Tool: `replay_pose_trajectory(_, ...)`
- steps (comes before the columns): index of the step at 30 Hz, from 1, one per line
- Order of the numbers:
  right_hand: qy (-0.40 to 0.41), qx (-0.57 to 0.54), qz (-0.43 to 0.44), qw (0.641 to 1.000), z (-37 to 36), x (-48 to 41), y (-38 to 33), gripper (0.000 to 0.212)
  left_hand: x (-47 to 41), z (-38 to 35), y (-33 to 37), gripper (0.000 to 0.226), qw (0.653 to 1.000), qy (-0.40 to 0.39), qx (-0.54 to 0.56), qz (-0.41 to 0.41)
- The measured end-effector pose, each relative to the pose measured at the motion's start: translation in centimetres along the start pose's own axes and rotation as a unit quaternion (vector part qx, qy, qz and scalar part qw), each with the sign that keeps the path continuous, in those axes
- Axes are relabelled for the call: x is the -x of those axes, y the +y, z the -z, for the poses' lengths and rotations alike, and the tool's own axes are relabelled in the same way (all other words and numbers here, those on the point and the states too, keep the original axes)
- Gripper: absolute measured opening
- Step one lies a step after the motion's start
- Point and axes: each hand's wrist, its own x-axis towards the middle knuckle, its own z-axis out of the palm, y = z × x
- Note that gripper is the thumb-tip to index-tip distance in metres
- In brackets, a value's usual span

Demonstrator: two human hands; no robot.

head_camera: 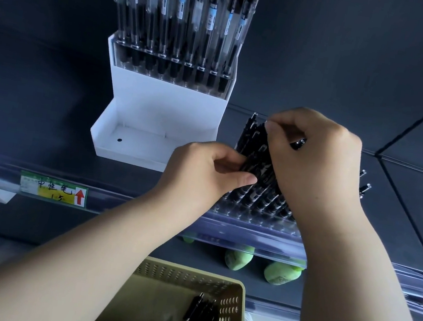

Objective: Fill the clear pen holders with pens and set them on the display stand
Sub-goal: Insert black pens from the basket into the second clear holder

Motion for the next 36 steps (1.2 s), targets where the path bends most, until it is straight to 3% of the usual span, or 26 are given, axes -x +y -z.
replay_pose_trajectory(15,0.002,0.002,0.013,1.000,0.2,-0.1,-0.1,0.012,0.0,0.7,-0.5,0.019,0.991,-0.026,-0.132,-0.008)
replay_pose_trajectory(25,-0.001,0.031,0.105,0.994,0.9,2.4,-2.0,0.014,1.9,3.3,-1.6,0.027,0.966,-0.035,-0.246,-0.069)
replay_pose_trajectory(28,-0.066,0.040,0.133,0.988,0.6,5.6,-2.3,0.017,3.9,4.5,-2.3,0.031,0.942,-0.032,-0.321,-0.088)
replay_pose_trajectory(31,-0.191,0.042,0.134,0.972,0.0,9.4,-2.8,0.021,6.3,5.3,-2.8,0.034,0.912,-0.051,-0.395,-0.102)
replay_pose_trajectory(33,-0.292,0.065,0.104,0.949,-0.4,11.6,-3.2,0.027,7.6,5.5,-3.7,0.035,0.904,-0.065,-0.408,-0.108)
replay_pose_trajectory(36,-0.414,0.091,0.000,0.906,-1.4,15.1,-3.2,0.033,10.2,5.5,-5.8,0.034,0.912,-0.085,-0.399,-0.049)
